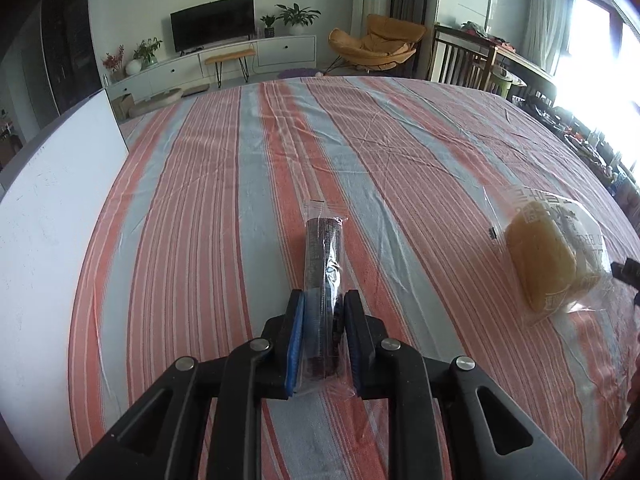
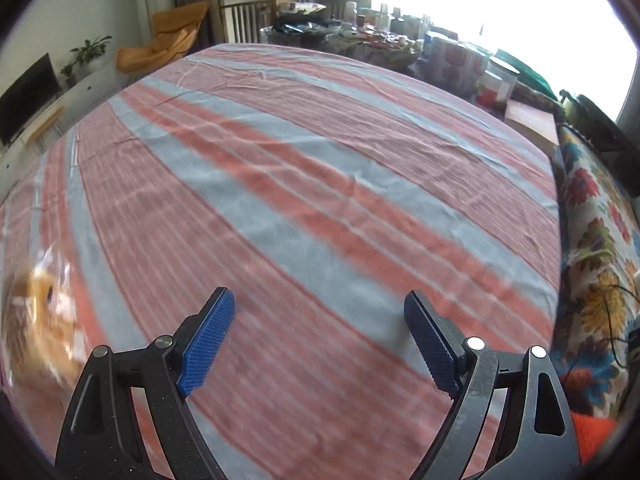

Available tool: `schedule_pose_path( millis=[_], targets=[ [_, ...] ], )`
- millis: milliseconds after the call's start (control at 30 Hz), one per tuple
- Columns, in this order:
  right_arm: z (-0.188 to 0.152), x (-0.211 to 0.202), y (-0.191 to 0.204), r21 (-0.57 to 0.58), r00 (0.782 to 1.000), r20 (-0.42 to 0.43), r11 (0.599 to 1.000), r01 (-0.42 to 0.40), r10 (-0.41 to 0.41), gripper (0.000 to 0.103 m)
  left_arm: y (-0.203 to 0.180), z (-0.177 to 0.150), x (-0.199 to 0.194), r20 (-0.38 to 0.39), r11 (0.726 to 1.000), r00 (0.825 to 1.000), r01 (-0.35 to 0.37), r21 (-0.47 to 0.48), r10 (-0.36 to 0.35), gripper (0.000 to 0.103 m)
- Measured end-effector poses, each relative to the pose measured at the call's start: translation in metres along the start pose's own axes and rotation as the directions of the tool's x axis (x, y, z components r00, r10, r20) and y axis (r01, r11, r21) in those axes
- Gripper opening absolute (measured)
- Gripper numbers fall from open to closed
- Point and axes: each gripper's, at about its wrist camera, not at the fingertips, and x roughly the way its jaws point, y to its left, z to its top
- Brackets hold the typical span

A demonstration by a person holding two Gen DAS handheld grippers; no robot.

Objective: Organize snacks

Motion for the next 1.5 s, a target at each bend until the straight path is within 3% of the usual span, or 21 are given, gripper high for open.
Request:
schedule_pose_path(
  millis=[133,233,400,433,467,633,833,1500],
  targets=[
    [0.009,0.011,-0.010,-0.058,0.998,0.023,0.997,-0.060,0.061,0.096,-0.003,0.001,0.003,-0.002,1.000,1.000,-0.013,0.015,0.013,0.025],
    [0.009,0.013,-0.009,-0.077,0.998,0.022,0.995,-0.061,0.063,0.096,-0.001,0.001,0.003,-0.002,1.000,1.000,0.004,0.009,-0.004,0.031],
    [0.010,0.012,-0.009,-0.077,0.998,0.023,0.995,-0.061,0.063,0.096,-0.007,0.000,0.001,-0.008,0.995,0.996,0.090,0.040,-0.090,0.065],
    [0.010,0.013,-0.009,-0.077,0.998,0.023,0.995,-0.061,0.063,0.096,-0.008,-0.001,0.002,-0.011,0.995,0.995,0.095,0.044,-0.094,0.083],
    [0.010,0.011,-0.009,-0.077,0.998,0.023,0.995,-0.062,0.063,0.096,-0.008,-0.001,0.003,-0.020,0.996,0.997,0.077,0.035,-0.077,0.093],
    [0.010,0.012,-0.009,-0.077,0.998,0.023,0.995,-0.061,0.063,0.096,0.003,-0.002,0.004,-0.019,0.997,0.997,0.068,-0.040,-0.069,0.093],
    [0.010,0.011,-0.009,-0.077,0.998,0.023,0.995,-0.062,0.063,0.096,-0.004,-0.002,0.007,-0.037,1.000,0.999,0.021,-0.006,-0.021,0.094],
    [0.009,0.011,-0.009,-0.077,0.998,0.023,0.995,-0.062,0.063,0.096,-0.002,-0.003,0.008,-0.041,1.000,0.999,0.015,-0.002,-0.015,0.095]
  ],
)
